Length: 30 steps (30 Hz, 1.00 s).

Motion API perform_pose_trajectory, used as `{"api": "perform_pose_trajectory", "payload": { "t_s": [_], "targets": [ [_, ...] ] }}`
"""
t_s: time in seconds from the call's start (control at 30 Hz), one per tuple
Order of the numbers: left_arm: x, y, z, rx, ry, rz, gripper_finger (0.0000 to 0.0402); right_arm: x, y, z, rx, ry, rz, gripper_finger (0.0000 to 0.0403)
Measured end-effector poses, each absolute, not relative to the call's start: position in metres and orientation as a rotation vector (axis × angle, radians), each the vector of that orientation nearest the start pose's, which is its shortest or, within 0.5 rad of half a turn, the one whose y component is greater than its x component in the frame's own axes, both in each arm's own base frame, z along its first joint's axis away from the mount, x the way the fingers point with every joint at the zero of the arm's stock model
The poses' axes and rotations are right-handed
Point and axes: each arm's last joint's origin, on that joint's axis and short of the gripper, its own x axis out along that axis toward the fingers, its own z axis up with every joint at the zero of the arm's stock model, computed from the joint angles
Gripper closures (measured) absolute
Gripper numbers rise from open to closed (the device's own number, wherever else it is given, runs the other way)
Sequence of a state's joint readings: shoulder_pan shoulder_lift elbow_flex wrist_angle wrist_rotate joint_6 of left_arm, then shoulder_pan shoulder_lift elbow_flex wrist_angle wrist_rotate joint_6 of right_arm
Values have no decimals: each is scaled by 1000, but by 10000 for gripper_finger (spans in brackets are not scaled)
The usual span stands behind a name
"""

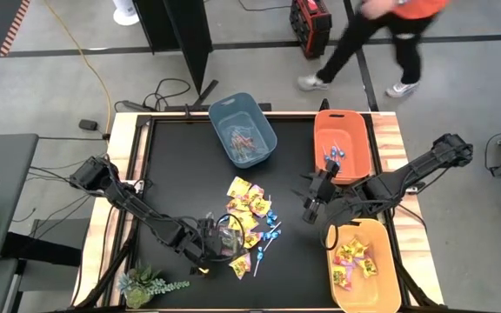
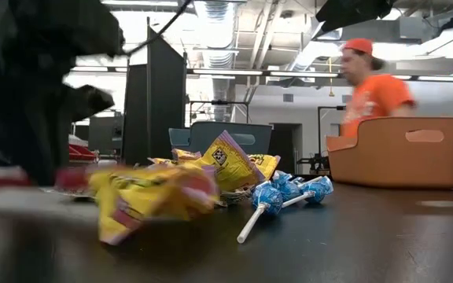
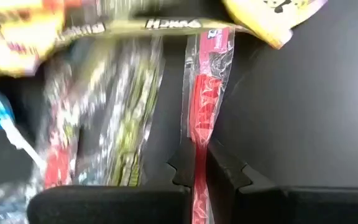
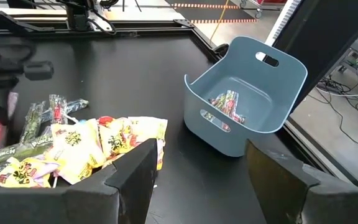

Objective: Sort candy
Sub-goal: Put the transparent candy into the blue bin

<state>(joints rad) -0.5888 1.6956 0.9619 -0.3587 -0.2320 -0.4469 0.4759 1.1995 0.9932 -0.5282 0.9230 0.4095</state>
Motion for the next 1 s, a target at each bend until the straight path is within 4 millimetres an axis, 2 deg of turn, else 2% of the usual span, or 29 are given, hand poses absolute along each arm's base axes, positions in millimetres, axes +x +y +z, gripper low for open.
{"api": "perform_pose_trajectory", "payload": {
  "t_s": [0.27,0.43,0.53,0.73,0.87,1.0],
  "targets": [
    [263,-167,217,-23,882,-126,387,224,89,301,-84,464,-528,143],
    [255,-158,256,-68,704,-134,387,223,89,301,-85,465,-528,143],
    [252,-147,275,-67,580,-31,387,223,89,301,-85,465,-528,143],
    [261,-101,293,-23,380,451,387,224,89,301,-81,460,-527,143],
    [280,-61,301,-22,299,613,387,224,89,302,-89,458,-525,143],
    [291,-9,307,-50,259,700,387,227,87,304,-111,446,-524,143]
  ]
}}
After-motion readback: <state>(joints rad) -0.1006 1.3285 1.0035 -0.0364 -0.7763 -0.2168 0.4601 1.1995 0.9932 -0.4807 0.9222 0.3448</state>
